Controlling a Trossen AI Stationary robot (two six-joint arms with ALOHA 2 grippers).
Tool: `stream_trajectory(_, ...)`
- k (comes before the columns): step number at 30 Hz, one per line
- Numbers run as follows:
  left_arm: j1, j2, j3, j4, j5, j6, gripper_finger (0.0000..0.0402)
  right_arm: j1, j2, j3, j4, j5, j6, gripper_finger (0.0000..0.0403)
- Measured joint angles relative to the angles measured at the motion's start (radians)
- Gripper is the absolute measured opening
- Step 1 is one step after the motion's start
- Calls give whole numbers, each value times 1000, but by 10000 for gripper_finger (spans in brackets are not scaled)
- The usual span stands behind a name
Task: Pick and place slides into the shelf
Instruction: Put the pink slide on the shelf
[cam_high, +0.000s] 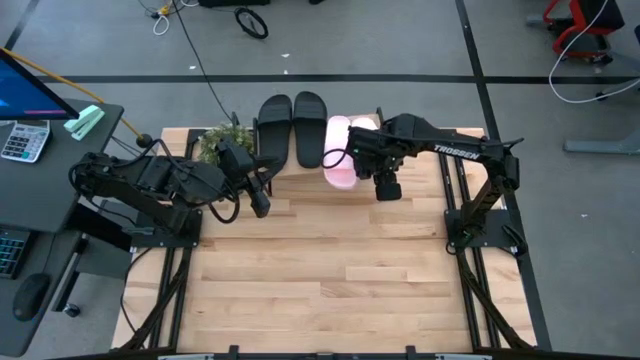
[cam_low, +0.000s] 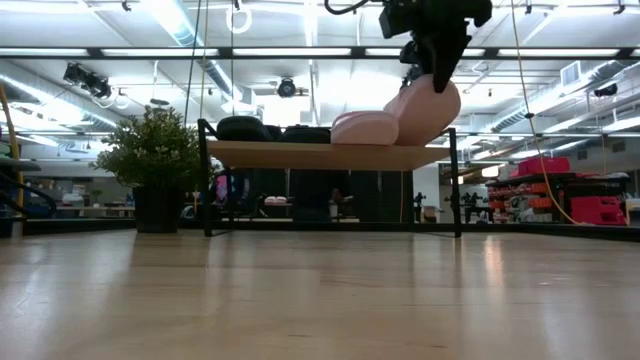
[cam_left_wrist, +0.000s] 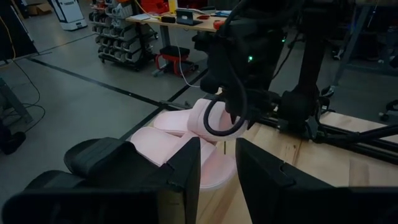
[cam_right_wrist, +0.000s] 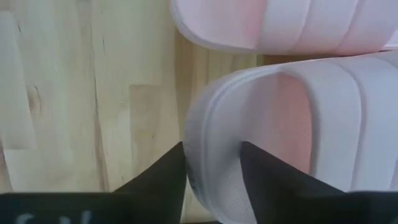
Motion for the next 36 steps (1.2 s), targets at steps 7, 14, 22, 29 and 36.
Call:
stream_trajectory(7,0,0,0,0,0,0,107,4,0,0,3,-58,21,196)
stream_trajectory(14,0,0,0,0,0,0,107,-5,0,0,43,-58,4,222)
stream_trajectory(22,0,0,0,0,0,-6,107,-30,3,0,100,-71,42,207)
stream_trajectory(29,-13,0,0,0,0,-17,107,-35,5,0,135,-86,52,148)
stream_trajectory(36,-22,0,0,0,0,-18,107,-36,5,0,161,-114,89,95)
